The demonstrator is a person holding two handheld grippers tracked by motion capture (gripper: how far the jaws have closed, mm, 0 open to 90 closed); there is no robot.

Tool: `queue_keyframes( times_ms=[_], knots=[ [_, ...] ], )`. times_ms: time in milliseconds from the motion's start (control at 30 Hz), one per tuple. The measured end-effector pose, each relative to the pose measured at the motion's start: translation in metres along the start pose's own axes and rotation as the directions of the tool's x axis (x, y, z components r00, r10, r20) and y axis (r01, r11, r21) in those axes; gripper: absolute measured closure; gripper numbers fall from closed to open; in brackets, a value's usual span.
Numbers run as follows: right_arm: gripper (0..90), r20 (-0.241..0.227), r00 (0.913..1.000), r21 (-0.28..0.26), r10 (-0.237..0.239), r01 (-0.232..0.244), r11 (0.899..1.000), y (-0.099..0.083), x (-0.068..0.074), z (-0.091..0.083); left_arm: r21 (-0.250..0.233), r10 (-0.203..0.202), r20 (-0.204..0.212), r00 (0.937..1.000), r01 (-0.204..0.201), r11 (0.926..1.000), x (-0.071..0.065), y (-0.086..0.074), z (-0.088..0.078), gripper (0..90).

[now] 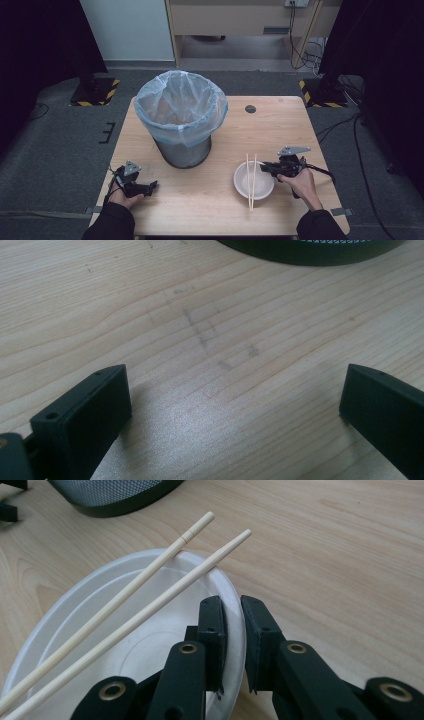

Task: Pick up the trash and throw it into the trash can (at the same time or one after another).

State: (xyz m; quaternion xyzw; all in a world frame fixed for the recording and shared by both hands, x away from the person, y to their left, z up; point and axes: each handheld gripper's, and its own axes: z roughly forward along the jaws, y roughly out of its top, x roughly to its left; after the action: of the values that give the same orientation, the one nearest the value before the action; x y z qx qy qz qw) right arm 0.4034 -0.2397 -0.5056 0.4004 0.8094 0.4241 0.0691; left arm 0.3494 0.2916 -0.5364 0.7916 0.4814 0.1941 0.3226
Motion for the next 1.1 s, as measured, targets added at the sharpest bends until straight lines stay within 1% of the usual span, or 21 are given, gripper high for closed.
queue_keyframes(
  times_ms=[267,433,500,567,667,767,800,833,867,933,967,1100],
  knots=[
    [78.9,-0.001,0.9999,0.004,-0.016,0.016,1.000,0.009,-0.008,0.012,0.000,-0.001,0.001,1.0000,0.001,1.0000,0.000,0.000,0.000,0.0],
    [77.0,0.003,0.9998,-0.004,-0.018,0.018,1.000,0.012,-0.008,0.014,0.000,-0.001,0.001,1.0000,0.001,1.0000,0.000,0.000,0.000,0.0],
    [73.1,0.006,0.9999,-0.004,-0.016,0.016,1.000,0.012,-0.007,0.013,0.000,-0.001,0.001,1.0000,0.001,1.0000,0.000,0.000,0.000,0.0],
    [64.6,0.015,0.9998,-0.018,-0.015,0.016,1.000,0.012,-0.008,0.012,0.000,-0.001,0.001,1.0000,0.001,1.0000,0.000,0.000,0.000,0.0],
    [58.3,0.031,0.9994,-0.043,-0.016,0.017,0.999,0.012,-0.008,0.009,0.000,-0.001,0.001,1.0000,0.001,1.0000,0.000,0.000,0.000,0.0],
    [54.6,0.050,0.9986,-0.069,-0.018,0.022,0.997,0.013,-0.008,0.004,0.000,-0.001,0.001,1.0000,0.001,1.0000,0.000,0.000,0.000,0.0],
    [54.1,0.055,0.9984,-0.082,-0.016,0.021,0.996,0.013,-0.007,0.002,0.000,-0.001,0.001,1.0000,0.001,1.0000,0.000,0.000,0.000,0.0],
    [51.8,0.067,0.9975,-0.090,-0.021,0.027,0.996,0.014,-0.005,-0.001,0.000,-0.001,0.000,1.0000,0.001,1.0000,0.000,0.000,0.000,0.0],
    [49.1,0.082,0.9965,-0.100,-0.015,0.023,0.995,0.015,-0.003,-0.004,0.000,-0.001,0.000,1.0000,0.001,1.0000,0.000,0.000,0.000,0.0],
    [49.7,0.088,0.9960,-0.142,0.008,0.005,0.990,0.017,0.003,-0.011,0.000,-0.001,0.000,1.0000,0.001,1.0000,0.000,0.000,0.000,0.0],
    [49.7,0.092,0.9957,-0.157,0.009,0.006,0.988,0.017,0.007,-0.014,0.000,-0.001,0.001,1.0000,0.001,1.0000,0.000,0.000,0.000,0.0],
    [50.9,0.096,0.9951,-0.184,0.026,-0.008,0.983,0.017,0.022,-0.023,0.000,0.000,0.000,1.0000,0.000,1.0000,0.000,0.000,0.000,0.0]
  ],
)
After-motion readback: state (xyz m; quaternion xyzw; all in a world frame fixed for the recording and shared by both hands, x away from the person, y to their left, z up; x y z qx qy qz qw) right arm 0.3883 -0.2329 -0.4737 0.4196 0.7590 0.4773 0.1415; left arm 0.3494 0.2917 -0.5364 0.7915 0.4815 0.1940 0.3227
